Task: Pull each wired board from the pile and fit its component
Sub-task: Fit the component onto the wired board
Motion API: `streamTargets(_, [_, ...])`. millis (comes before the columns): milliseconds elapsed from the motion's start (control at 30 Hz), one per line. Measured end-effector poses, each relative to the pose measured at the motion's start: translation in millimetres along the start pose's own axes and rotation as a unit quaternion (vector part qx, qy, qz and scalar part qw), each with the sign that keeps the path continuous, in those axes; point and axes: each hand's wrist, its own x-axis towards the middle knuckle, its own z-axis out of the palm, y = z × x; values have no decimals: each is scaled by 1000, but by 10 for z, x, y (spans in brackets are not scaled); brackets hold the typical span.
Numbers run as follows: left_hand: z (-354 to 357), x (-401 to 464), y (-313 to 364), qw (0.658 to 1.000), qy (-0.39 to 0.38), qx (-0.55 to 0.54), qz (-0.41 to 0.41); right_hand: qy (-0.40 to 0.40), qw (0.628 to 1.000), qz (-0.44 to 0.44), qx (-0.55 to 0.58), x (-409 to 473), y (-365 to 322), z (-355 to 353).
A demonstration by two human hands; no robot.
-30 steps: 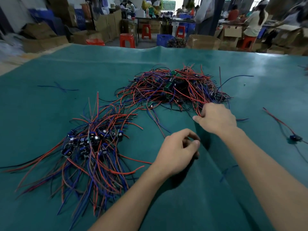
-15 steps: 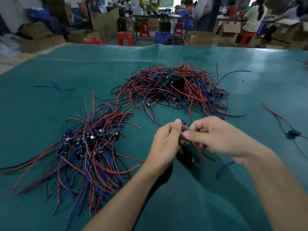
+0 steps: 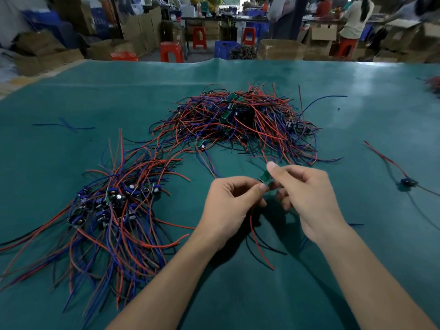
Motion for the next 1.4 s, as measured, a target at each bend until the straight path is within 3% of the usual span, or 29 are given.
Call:
streamTargets(267, [-12, -5, 5, 999, -5, 46, 14, -63, 986, 75, 132, 43, -57, -139])
streamTargets(533, [-38, -15, 58, 997, -55, -50, -30, -129, 960, 112, 222, 58, -59, -136])
streamTargets(667, [-32, -14, 71, 996, -63, -48, -38, -132, 960, 121, 216, 16, -73, -72])
streamTargets(933, [-7, -10, 45, 999, -31, 13, -36, -82, 989, 25, 119, -20, -65, -40])
streamTargets(1133, [-30, -17, 74, 994, -94, 5, -51, -88, 982, 52, 161, 2, -100, -130])
streamTargets(1400, [-37, -3, 26, 996, -61, 44, -46, -78, 991, 52, 97, -13, -104, -108])
